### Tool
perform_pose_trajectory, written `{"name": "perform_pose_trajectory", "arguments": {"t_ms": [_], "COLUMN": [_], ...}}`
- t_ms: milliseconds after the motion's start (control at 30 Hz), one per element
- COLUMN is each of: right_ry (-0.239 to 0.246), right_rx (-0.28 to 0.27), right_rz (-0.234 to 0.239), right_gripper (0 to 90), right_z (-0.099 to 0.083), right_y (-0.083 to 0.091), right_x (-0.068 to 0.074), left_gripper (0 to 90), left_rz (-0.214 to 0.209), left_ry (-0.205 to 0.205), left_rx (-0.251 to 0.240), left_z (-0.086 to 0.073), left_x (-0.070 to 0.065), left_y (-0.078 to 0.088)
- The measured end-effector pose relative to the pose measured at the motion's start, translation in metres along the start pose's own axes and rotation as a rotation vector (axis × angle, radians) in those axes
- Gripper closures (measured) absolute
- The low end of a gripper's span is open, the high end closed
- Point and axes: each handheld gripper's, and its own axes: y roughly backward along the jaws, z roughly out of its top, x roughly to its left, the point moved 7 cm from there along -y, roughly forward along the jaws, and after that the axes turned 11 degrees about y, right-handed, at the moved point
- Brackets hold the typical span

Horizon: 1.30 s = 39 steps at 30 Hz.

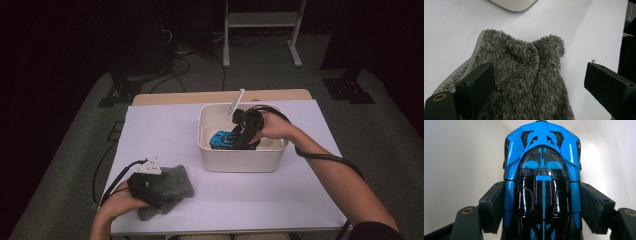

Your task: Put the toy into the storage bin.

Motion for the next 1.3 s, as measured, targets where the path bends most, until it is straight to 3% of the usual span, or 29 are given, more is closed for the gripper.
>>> {"name": "perform_pose_trajectory", "arguments": {"t_ms": [300, 1300], "right_ry": [-0.019, -0.01], "right_rx": [0.003, 0.041], "right_rz": [0.015, 0.049], "right_gripper": [27.0, 27.0], "right_z": [0.0, -0.001], "right_y": [-0.008, -0.022], "right_x": [-0.001, -0.002], "left_gripper": [9.2, 8.7], "left_rz": [-0.002, -0.007], "left_ry": [0.001, -0.005], "left_rx": [-0.005, 0.0], "left_z": [0.001, 0.0], "left_x": [-0.001, -0.001], "left_y": [0.0, 0.001]}}
